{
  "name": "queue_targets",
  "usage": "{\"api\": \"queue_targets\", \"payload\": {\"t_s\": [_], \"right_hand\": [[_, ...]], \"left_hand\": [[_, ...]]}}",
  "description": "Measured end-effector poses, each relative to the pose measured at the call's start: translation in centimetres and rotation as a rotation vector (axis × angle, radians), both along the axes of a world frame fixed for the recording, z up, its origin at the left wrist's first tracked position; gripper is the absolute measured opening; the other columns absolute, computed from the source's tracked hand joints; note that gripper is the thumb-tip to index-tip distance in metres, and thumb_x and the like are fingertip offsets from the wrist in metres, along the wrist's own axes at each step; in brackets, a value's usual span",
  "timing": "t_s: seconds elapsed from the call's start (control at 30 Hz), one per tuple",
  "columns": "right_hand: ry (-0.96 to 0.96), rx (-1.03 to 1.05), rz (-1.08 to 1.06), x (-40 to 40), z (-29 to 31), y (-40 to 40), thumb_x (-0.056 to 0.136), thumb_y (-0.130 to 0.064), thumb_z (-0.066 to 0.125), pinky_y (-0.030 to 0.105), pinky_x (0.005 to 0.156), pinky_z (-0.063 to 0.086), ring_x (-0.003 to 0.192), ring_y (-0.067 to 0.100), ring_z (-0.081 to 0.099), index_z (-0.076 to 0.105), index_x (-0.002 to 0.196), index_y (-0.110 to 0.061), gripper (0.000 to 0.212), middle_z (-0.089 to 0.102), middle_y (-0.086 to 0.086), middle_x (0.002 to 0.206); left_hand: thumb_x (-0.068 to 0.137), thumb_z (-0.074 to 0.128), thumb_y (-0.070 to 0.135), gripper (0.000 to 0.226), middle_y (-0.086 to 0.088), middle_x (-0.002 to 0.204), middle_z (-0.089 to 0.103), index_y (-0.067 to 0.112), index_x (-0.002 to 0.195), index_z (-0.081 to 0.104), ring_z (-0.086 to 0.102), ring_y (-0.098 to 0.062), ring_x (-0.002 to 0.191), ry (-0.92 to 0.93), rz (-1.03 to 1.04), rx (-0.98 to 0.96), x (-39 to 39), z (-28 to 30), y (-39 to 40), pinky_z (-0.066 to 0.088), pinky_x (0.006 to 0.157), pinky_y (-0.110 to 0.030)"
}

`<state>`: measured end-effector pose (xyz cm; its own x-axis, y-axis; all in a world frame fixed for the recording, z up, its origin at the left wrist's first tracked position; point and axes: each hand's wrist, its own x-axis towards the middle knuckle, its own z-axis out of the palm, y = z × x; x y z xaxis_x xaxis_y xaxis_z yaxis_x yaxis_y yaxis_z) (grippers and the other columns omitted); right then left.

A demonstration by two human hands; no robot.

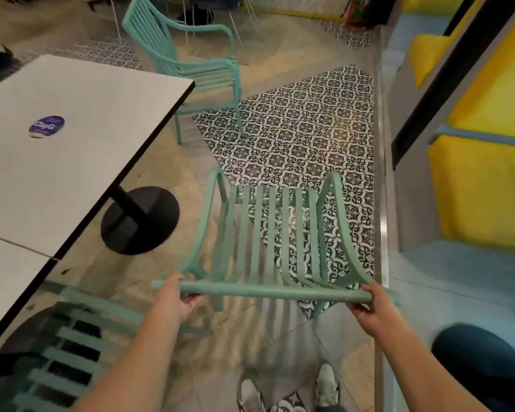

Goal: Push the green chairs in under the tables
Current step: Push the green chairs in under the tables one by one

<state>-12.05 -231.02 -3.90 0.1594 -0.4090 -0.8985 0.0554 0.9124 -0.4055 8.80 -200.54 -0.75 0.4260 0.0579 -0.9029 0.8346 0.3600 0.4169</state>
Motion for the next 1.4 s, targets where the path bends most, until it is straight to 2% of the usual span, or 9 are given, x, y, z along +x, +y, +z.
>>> {"api": "queue_targets", "payload": {"t_s": [0.17,0.37,0.47,0.6,0.77,0.87,1.03,1.13,1.4], "right_hand": [[-0.017,0.001,0.034,0.0,0.6,-3.8,0.087,-0.003,0.056,0.043,0.069,0.053,0.087,0.031,0.056,0.047,0.110,-0.004,0.024,0.052,0.018,0.101],[-0.008,0.004,0.170,0.7,0.4,-10.4,0.086,-0.004,0.059,0.040,0.048,0.058,0.090,0.030,0.057,0.048,0.105,-0.004,0.022,0.052,0.019,0.107],[0.003,0.009,0.260,1.7,0.5,-13.4,0.087,-0.005,0.058,0.042,0.062,0.059,0.091,0.030,0.057,0.049,0.095,-0.005,0.013,0.052,0.020,0.111],[-0.009,-0.002,0.354,3.2,1.5,-16.3,0.091,-0.006,0.056,0.032,0.041,0.054,0.081,0.026,0.057,0.048,0.090,-0.005,0.008,0.053,0.017,0.098],[0.006,0.016,0.412,6.0,2.4,-19.2,0.090,-0.003,0.057,0.046,0.080,0.056,0.092,0.030,0.061,0.049,0.091,-0.007,0.009,0.054,0.018,0.102],[0.018,0.003,0.489,7.6,2.5,-20.8,0.088,-0.003,0.058,0.048,0.086,0.054,0.097,0.030,0.060,0.051,0.092,-0.005,0.008,0.055,0.018,0.106],[0.018,-0.029,0.538,11.0,2.7,-23.2,0.089,-0.002,0.056,0.043,0.061,0.059,0.087,0.030,0.058,0.049,0.088,-0.004,0.007,0.054,0.018,0.099],[0.013,-0.044,0.570,12.9,2.4,-24.8,0.089,-0.004,0.056,0.044,0.076,0.058,0.093,0.030,0.059,0.051,0.092,-0.004,0.006,0.055,0.019,0.110],[-0.003,-0.041,0.704,18.0,2.3,-29.6,0.090,-0.005,0.055,0.033,0.056,0.059,0.094,0.027,0.058,0.052,0.098,-0.003,0.008,0.052,0.019,0.119]], "left_hand": [[0.098,0.042,0.016,0.018,-0.023,0.126,0.052,0.005,0.085,0.045,0.047,-0.034,0.130,0.022,0.055,-0.011,-2.0,-0.9,-2.4,0.036,0.109,-0.050],[0.097,0.044,0.014,0.012,-0.016,0.086,0.049,0.002,0.097,0.046,0.043,-0.034,0.132,0.026,0.164,0.026,-5.2,-0.5,-6.9,0.035,0.109,-0.050],[0.097,0.045,0.016,0.017,-0.018,0.094,0.051,0.002,0.087,0.045,0.047,-0.036,0.127,0.038,0.205,0.066,-6.5,-0.6,-8.8,0.043,0.102,-0.045],[0.097,0.044,0.016,0.020,-0.018,0.089,0.048,0.001,0.083,0.041,0.048,-0.035,0.109,0.051,0.295,0.084,-7.9,-0.5,-10.9,0.043,0.099,-0.047],[0.098,0.044,0.016,0.022,-0.016,0.083,0.046,0.002,0.081,0.041,0.051,-0.033,0.080,0.069,0.394,0.086,-8.5,-0.4,-13.4,0.037,0.107,-0.048],[0.098,0.044,0.017,0.015,-0.015,0.083,0.046,0.002,0.094,0.046,0.053,-0.035,0.098,0.066,0.454,0.044,-8.9,-0.2,-15.0,0.052,0.084,-0.044],[0.098,0.042,0.016,0.031,-0.021,0.113,0.053,0.006,0.128,0.041,0.047,-0.035,0.126,0.030,0.548,0.050,-8.2,-0.3,-17.7,0.038,0.107,-0.049],[0.098,0.043,0.015,0.043,-0.021,0.124,0.047,0.001,0.138,0.037,0.045,-0.036,0.130,0.021,0.599,0.057,-7.9,-0.2,-19.2,0.040,0.104,-0.048],[0.098,0.044,0.015,0.021,-0.017,0.098,0.051,0.006,0.115,0.038,0.048,-0.036,0.124,0.021,0.710,0.039,-7.3,-0.3,-24.4,0.042,0.101,-0.047]]}}
